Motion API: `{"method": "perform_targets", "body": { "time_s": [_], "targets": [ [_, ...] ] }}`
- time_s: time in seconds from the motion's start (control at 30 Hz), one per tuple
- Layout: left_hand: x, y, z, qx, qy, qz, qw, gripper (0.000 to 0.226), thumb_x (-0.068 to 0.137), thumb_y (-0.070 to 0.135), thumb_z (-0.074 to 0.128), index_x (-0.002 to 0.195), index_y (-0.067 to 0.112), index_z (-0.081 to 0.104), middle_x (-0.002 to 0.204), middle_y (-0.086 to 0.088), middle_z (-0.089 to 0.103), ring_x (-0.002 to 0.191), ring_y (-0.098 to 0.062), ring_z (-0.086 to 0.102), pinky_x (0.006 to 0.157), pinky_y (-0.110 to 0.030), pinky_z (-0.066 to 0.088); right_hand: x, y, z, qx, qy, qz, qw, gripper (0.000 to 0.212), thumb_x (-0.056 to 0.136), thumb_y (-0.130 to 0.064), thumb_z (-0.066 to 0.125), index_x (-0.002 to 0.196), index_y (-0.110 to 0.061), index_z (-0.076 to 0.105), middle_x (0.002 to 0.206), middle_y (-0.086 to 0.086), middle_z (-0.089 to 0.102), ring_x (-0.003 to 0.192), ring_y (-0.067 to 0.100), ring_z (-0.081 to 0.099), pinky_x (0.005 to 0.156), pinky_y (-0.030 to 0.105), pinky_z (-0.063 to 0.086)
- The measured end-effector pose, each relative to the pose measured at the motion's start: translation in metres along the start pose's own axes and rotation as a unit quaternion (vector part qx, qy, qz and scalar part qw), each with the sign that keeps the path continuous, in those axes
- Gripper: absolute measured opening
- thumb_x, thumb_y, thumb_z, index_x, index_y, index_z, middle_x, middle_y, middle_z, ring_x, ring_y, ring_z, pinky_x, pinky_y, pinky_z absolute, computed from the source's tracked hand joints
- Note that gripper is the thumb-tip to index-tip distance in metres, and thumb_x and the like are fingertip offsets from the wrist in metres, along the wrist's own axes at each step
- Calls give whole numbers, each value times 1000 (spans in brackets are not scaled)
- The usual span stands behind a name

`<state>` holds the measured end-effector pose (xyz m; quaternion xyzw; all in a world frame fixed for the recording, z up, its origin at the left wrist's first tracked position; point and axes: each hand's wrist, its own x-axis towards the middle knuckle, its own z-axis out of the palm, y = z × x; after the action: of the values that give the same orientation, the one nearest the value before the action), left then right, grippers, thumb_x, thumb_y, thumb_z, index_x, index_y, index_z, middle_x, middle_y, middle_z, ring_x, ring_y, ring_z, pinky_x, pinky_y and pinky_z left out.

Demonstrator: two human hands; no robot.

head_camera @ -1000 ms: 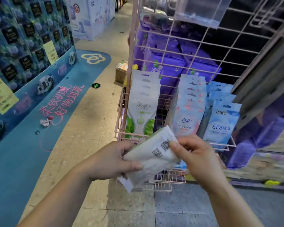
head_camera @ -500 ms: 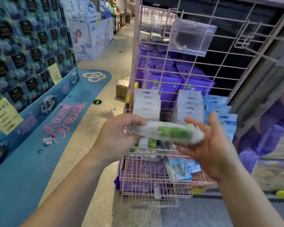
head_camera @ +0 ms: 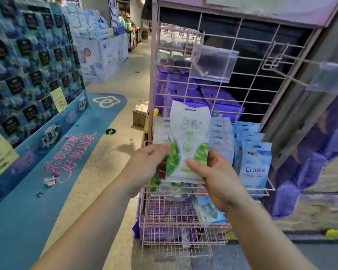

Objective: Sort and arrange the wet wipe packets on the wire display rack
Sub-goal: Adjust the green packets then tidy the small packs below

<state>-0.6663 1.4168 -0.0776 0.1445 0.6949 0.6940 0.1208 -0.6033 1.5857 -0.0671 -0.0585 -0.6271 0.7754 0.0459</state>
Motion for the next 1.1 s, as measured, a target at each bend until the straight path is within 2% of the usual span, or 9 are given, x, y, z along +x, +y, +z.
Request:
{"method": "perform_targets", "body": {
  "time_s": [0.1, 0.27, 0.33, 0.4, 0.47, 0.53, 0.7, 0.93, 1.1],
  "targets": [
    [-4, -6, -3, 113, -37, 60, 991, 30, 67, 46, 74, 95, 37, 70, 94, 10, 75, 88, -10, 71, 78, -35, 57, 0, 0, 4, -98, -14, -46, 994, 26, 85, -9, 67, 110, -14, 62, 98, -2, 75, 91, 12, 71, 69, 18, 54],
    [-7, -4, -12, 245, 82, 72, 963, 18, 64, 40, 77, 76, 46, 66, 78, 22, 71, 75, 1, 64, 68, -27, 50, 3, 3, 9, -364, 35, -157, 917, 14, 86, -26, 66, 84, -40, 65, 75, -32, 67, 70, -10, 62, 56, 6, 43],
    [-9, -7, -13, 354, 116, 78, 925, 26, 63, 43, 78, 82, 42, 59, 81, 15, 68, 79, -10, 62, 68, -32, 48, 5, 10, 9, -456, 39, -148, 877, 13, 85, -30, 65, 81, -41, 61, 70, -25, 67, 68, -3, 60, 53, 10, 42],
    [-10, -15, -13, 411, 128, 66, 900, 43, 64, 47, 76, 100, 39, 54, 93, 10, 65, 85, -18, 59, 72, -35, 47, 7, 18, 8, -499, 26, -97, 861, 18, 87, -34, 61, 106, -36, 61, 81, -11, 69, 73, 9, 62, 62, 23, 49],
    [-10, -23, -13, 419, 143, 49, 895, 56, 64, 50, 75, 113, 35, 52, 100, 10, 64, 90, -19, 59, 72, -34, 44, 10, 23, 6, -506, 11, -55, 861, 46, 89, -38, 58, 133, -31, 47, 106, -7, 70, 88, 14, 64, 74, 30, 51],
    [-9, -28, -13, 409, 141, 54, 900, 57, 65, 50, 74, 115, 34, 53, 100, 13, 63, 93, -18, 58, 68, -32, 41, 13, 24, 8, -495, 6, -42, 868, 55, 90, -37, 56, 141, -29, 38, 116, -8, 66, 99, 14, 62, 83, 32, 51],
    [-7, -39, -1, 472, 108, 88, 871, 37, 77, 40, 66, 111, 28, 56, 108, -1, 64, 103, -26, 52, 79, -34, 38, 23, 29, 16, -499, -6, -38, 866, 36, 92, -31, 52, 127, -28, 43, 87, -20, 55, 77, 5, 53, 62, 24, 42],
    [1, -42, 4, 529, 111, 77, 838, 41, 81, 45, 60, 115, 24, 50, 105, -1, 65, 98, -26, 52, 78, -38, 41, 31, 31, 13, -434, 15, -18, 900, 25, 95, -26, 49, 121, -29, 46, 112, -9, 61, 97, 11, 54, 75, 26, 43],
    [0, -45, 3, 602, 100, 48, 791, 39, 84, 58, 44, 104, 25, 51, 93, -1, 65, 87, -24, 53, 72, -37, 39, 27, 33, 15, -510, 24, -9, 860, 21, 97, -30, 43, 117, -24, 47, 109, 0, 64, 91, 20, 57, 71, 31, 45]
  ]
}}
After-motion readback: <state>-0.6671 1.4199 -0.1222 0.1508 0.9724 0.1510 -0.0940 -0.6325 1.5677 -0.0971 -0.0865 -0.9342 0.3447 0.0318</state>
